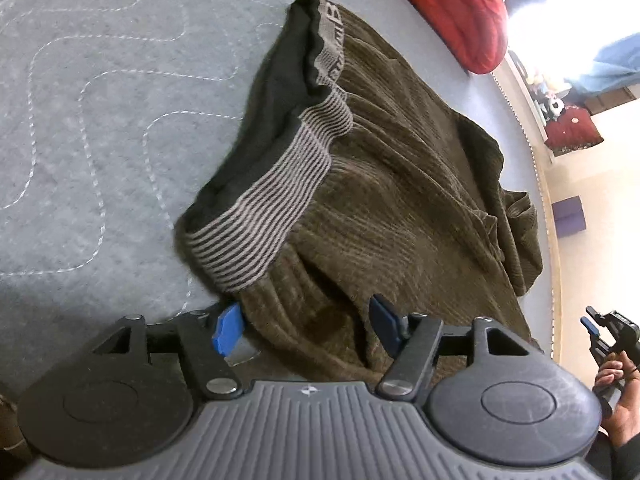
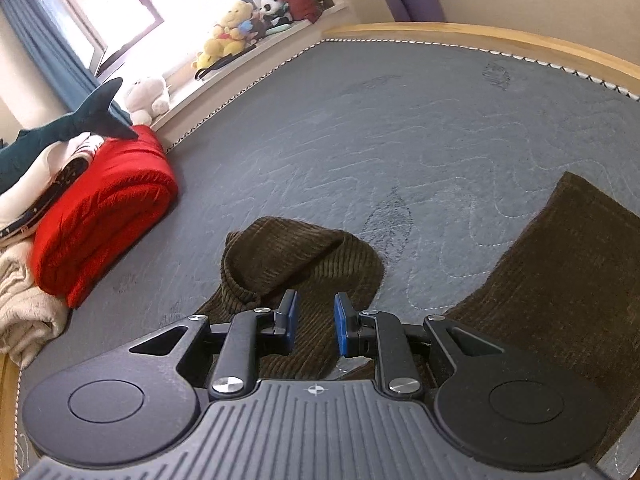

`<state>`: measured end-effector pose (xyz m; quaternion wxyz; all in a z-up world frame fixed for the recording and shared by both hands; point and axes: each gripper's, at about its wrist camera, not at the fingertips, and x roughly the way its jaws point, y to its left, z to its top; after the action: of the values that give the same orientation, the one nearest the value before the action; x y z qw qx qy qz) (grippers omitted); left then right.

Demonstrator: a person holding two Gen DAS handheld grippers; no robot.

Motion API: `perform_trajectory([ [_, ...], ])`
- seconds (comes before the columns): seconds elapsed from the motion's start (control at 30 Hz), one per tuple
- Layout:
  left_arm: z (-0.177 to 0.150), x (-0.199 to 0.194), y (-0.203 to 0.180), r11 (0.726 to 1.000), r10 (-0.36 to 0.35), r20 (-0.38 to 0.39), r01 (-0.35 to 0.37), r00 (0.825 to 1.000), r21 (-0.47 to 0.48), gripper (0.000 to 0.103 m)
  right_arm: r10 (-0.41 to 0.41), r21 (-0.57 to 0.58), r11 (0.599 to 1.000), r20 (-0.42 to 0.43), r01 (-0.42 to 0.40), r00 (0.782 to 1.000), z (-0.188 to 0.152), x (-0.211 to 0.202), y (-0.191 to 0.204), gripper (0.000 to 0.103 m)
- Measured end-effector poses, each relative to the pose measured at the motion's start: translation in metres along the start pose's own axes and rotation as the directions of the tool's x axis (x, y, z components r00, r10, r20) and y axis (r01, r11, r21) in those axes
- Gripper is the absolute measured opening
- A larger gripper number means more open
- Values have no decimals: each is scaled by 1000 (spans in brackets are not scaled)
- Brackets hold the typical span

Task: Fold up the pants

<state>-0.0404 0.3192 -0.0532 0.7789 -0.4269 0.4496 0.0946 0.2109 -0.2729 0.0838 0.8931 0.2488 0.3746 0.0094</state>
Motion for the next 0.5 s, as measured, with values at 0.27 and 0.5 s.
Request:
perform_trajectory([
  [0.27,3,7,-9,999,40,27,-41,999,18,58,-9,91,996,5,9,1000,6,-6,-22,21],
  [0.5,5,5,-2,996,92,24,-93,995,1,15,4,90,996,-4,-3,1000,3,-6,-18,21],
])
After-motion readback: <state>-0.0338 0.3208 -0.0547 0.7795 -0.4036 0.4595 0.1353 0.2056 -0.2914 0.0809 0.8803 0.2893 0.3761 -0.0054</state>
